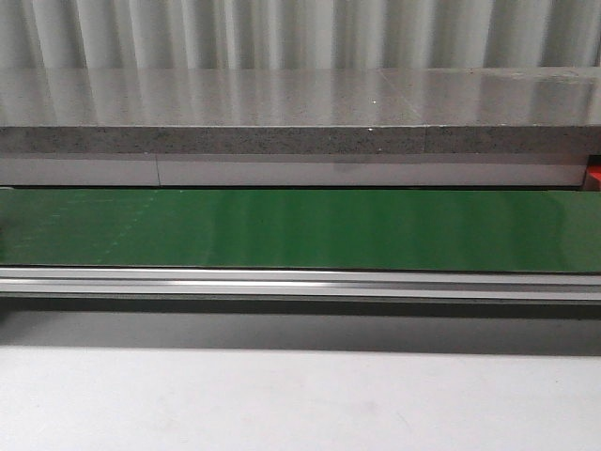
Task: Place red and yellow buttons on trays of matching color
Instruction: 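Place the yellow button on the belt start and open the left gripper, then grasp another red button from the cluster with the left gripper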
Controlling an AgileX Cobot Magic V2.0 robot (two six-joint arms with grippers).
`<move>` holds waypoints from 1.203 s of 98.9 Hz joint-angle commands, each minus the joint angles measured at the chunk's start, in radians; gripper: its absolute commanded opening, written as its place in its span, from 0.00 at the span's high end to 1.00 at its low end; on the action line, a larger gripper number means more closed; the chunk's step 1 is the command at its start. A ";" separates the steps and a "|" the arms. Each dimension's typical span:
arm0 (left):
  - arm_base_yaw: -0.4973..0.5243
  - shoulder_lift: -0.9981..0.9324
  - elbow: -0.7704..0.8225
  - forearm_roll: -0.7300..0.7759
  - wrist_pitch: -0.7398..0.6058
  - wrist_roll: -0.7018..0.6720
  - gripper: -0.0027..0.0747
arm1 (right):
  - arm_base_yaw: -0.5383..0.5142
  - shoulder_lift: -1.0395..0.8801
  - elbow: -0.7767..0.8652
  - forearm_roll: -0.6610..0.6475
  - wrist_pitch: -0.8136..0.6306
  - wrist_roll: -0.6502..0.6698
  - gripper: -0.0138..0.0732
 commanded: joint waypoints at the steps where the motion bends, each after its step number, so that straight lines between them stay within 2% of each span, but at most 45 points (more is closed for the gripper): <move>1: 0.003 -0.041 -0.024 0.000 -0.041 -0.013 0.24 | 0.004 0.013 -0.025 0.000 -0.074 -0.006 0.92; 28: 0.003 0.005 -0.026 0.000 -0.084 -0.020 0.24 | 0.004 0.013 -0.025 0.000 -0.074 -0.006 0.92; 34: 0.003 0.005 -0.026 0.000 -0.096 -0.021 0.27 | 0.004 0.013 -0.025 0.000 -0.074 -0.006 0.92; 39: 0.003 0.005 -0.026 -0.001 -0.096 -0.021 0.34 | 0.004 0.013 -0.025 0.000 -0.074 -0.006 0.92; 56: 0.003 0.005 -0.026 0.008 -0.106 -0.021 0.78 | 0.004 0.013 -0.025 0.000 -0.074 -0.006 0.92; 63: 0.003 0.001 -0.026 0.008 -0.106 -0.021 0.88 | 0.004 0.013 -0.025 0.000 -0.074 -0.006 0.92; 96: -0.023 -0.148 -0.024 0.006 -0.090 0.016 0.90 | 0.004 0.013 -0.025 0.000 -0.074 -0.006 0.92; 119: -0.135 -0.266 0.029 0.006 -0.092 0.045 0.90 | 0.004 0.013 -0.025 0.000 -0.074 -0.006 0.92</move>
